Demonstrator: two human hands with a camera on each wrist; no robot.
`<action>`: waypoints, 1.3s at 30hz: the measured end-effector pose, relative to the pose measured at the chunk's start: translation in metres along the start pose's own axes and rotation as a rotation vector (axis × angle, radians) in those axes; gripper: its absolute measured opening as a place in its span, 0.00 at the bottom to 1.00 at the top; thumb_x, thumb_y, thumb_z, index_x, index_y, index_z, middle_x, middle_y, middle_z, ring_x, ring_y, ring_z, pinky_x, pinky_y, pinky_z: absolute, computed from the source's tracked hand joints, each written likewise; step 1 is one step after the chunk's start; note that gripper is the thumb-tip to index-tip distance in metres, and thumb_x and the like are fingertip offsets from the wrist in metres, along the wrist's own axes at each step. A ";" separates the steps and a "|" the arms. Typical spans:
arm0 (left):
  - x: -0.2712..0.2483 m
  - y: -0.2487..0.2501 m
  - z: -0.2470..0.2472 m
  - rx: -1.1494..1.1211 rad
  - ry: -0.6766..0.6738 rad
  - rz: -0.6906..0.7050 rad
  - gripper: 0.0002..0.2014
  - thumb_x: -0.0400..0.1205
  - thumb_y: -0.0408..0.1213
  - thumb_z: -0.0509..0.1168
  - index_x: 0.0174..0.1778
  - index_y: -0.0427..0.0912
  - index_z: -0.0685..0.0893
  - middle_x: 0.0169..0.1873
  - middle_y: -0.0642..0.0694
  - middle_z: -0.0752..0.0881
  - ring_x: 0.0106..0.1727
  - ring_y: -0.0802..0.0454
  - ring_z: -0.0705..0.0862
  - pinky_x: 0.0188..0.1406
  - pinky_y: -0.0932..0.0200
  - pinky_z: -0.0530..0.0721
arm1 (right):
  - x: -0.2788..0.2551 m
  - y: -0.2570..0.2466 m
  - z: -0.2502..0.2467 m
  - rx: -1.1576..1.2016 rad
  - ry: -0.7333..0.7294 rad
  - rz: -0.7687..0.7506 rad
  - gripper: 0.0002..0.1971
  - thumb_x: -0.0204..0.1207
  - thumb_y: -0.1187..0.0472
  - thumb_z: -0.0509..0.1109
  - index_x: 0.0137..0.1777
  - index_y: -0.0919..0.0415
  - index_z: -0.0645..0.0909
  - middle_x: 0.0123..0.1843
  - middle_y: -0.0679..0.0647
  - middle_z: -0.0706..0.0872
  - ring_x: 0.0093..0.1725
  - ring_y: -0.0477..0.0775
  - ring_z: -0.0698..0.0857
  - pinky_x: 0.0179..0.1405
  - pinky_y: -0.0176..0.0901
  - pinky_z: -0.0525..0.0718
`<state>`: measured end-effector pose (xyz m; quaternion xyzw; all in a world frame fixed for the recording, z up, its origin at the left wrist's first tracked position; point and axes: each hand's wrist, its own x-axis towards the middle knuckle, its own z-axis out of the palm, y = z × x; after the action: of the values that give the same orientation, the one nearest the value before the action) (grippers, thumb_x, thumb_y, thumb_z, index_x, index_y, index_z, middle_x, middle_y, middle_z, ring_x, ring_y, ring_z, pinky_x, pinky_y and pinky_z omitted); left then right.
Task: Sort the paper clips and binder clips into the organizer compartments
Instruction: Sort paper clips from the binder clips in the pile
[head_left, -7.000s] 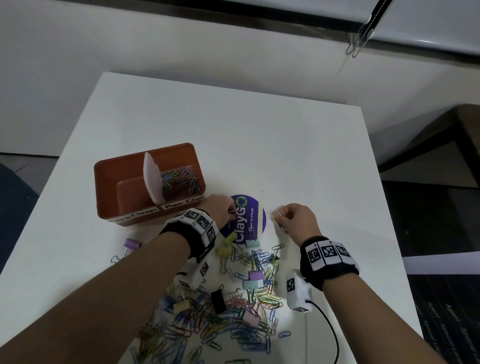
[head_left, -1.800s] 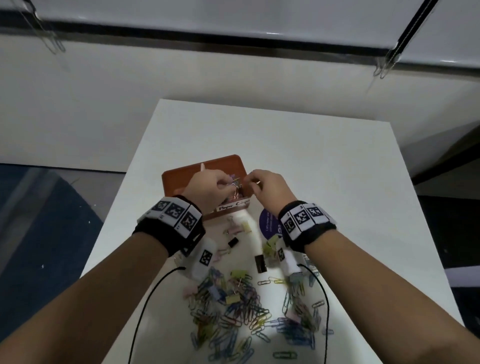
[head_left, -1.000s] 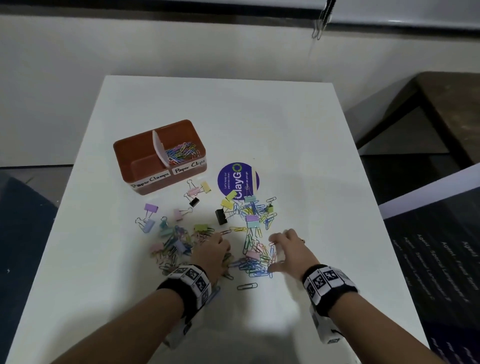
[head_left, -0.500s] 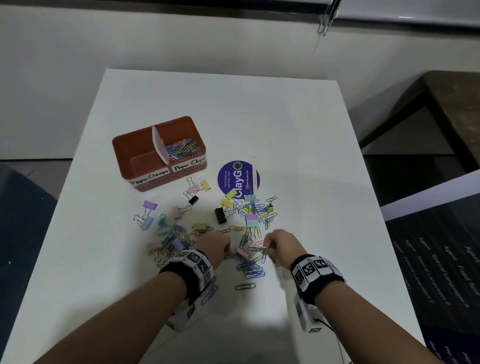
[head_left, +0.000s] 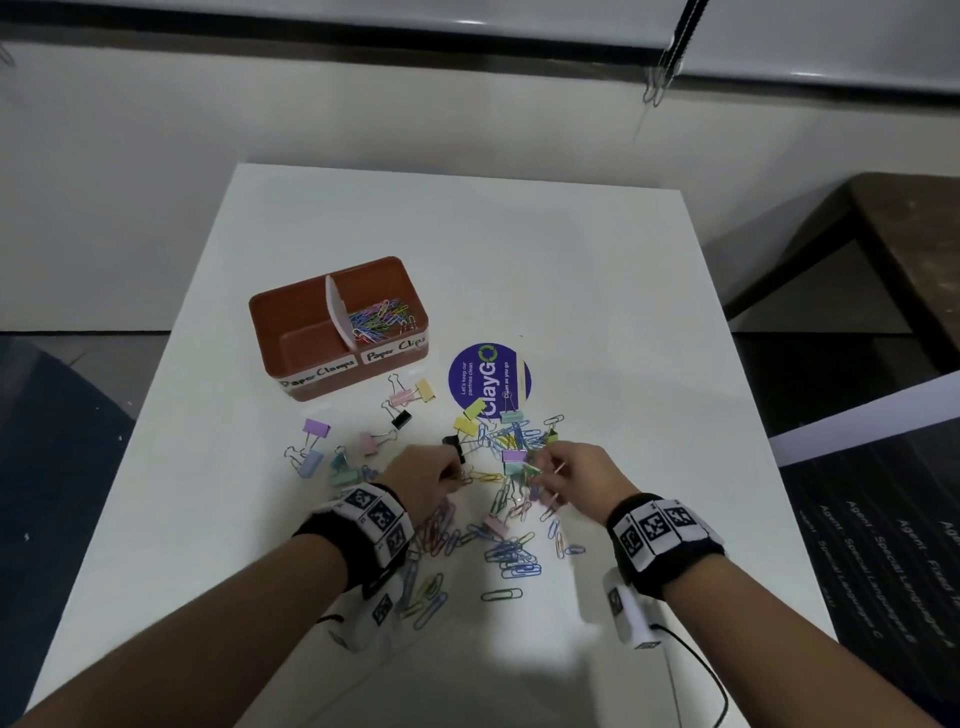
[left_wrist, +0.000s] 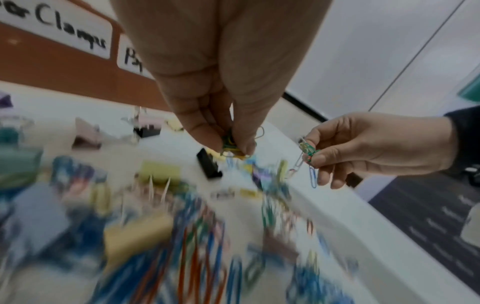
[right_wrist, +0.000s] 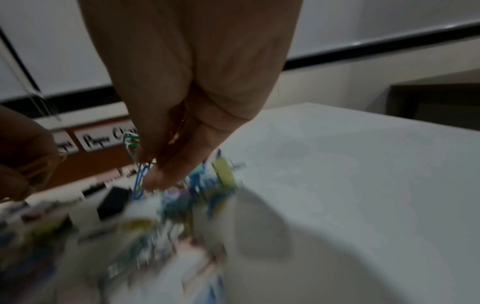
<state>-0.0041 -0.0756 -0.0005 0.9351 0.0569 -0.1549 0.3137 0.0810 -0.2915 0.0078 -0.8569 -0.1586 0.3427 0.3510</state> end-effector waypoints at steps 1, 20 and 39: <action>0.001 0.001 -0.010 -0.022 0.037 0.010 0.05 0.79 0.35 0.67 0.47 0.37 0.83 0.44 0.43 0.88 0.43 0.49 0.82 0.47 0.59 0.78 | 0.003 -0.012 -0.005 -0.002 0.003 -0.030 0.09 0.77 0.70 0.67 0.38 0.60 0.76 0.35 0.56 0.86 0.28 0.39 0.85 0.33 0.41 0.88; 0.080 -0.022 -0.183 -0.048 0.340 -0.190 0.13 0.76 0.40 0.70 0.53 0.38 0.86 0.47 0.42 0.87 0.53 0.45 0.83 0.57 0.55 0.76 | 0.175 -0.196 0.001 -0.165 0.181 -0.299 0.08 0.74 0.66 0.71 0.52 0.61 0.86 0.52 0.55 0.89 0.49 0.53 0.85 0.53 0.42 0.81; 0.024 0.004 0.012 0.000 -0.027 0.065 0.12 0.74 0.33 0.68 0.54 0.41 0.83 0.53 0.44 0.83 0.54 0.44 0.82 0.53 0.53 0.82 | 0.019 0.043 -0.026 -0.383 -0.030 -0.053 0.08 0.74 0.57 0.73 0.52 0.51 0.82 0.48 0.42 0.78 0.42 0.39 0.78 0.48 0.37 0.77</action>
<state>0.0163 -0.0854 -0.0148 0.9342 0.0222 -0.1572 0.3196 0.1143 -0.3250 -0.0180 -0.8984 -0.2485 0.3097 0.1877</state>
